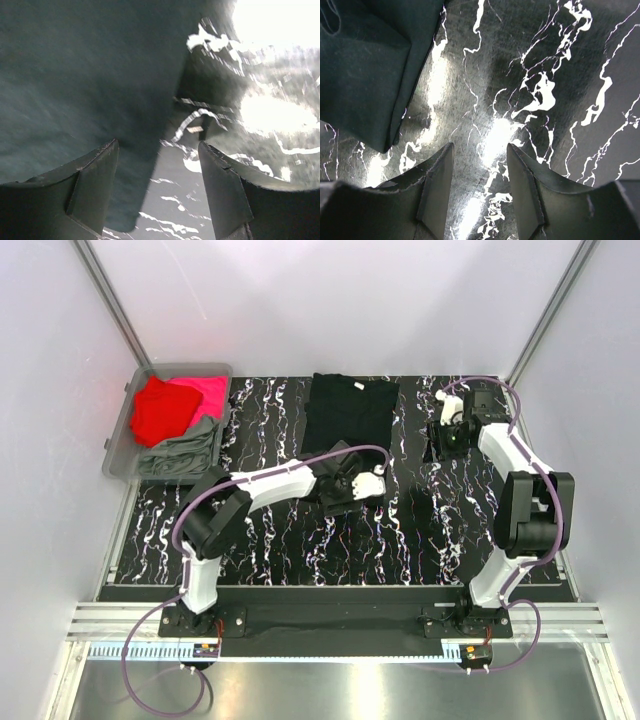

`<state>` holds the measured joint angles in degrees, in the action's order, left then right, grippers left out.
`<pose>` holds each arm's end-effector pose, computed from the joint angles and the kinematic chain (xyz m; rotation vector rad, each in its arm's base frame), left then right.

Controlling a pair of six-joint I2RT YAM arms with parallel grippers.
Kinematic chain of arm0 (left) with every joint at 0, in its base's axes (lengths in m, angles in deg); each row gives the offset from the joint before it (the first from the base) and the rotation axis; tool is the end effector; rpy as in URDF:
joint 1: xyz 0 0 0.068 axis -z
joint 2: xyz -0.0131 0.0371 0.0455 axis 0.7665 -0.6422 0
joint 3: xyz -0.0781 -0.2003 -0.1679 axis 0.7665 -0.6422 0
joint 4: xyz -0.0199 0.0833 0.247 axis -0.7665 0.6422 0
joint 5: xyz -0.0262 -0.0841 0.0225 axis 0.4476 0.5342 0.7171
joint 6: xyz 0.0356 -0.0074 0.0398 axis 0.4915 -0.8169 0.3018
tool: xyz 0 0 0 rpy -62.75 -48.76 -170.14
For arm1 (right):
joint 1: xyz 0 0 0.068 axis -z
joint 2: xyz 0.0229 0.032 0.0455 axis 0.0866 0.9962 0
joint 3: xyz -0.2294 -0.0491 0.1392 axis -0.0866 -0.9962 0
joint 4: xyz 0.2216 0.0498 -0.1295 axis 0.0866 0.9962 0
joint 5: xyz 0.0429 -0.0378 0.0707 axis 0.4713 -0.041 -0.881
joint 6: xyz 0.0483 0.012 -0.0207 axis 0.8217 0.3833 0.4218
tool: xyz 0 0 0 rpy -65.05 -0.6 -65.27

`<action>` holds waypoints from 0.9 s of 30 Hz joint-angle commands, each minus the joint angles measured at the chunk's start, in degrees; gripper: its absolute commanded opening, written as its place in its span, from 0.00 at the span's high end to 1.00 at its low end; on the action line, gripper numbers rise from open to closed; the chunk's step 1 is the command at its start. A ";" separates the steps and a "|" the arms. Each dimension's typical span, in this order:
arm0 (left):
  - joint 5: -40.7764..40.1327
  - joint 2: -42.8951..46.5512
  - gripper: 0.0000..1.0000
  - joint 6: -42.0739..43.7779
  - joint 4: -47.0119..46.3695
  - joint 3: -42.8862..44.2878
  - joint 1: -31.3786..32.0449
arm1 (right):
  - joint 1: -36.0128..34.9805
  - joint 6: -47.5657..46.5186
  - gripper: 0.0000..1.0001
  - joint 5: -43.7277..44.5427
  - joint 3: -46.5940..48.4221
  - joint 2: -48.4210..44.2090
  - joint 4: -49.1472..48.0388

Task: Fold and stack the t-shirts
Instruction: Fold the tshirt

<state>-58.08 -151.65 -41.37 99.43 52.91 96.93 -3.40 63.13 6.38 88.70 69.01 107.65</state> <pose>0.2750 -0.2996 0.1731 1.8196 1.9441 -0.1971 0.3714 0.0023 0.2311 -0.3973 2.5215 0.3656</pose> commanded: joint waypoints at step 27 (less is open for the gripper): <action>5.95 -2.11 1.00 5.98 11.55 10.44 -0.93 | 0.11 -1.25 0.47 -0.89 -1.87 -5.39 0.57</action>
<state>-54.78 -157.34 -37.28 104.04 60.54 96.06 -3.40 62.23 6.36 86.60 66.87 108.35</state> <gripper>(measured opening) 0.063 0.531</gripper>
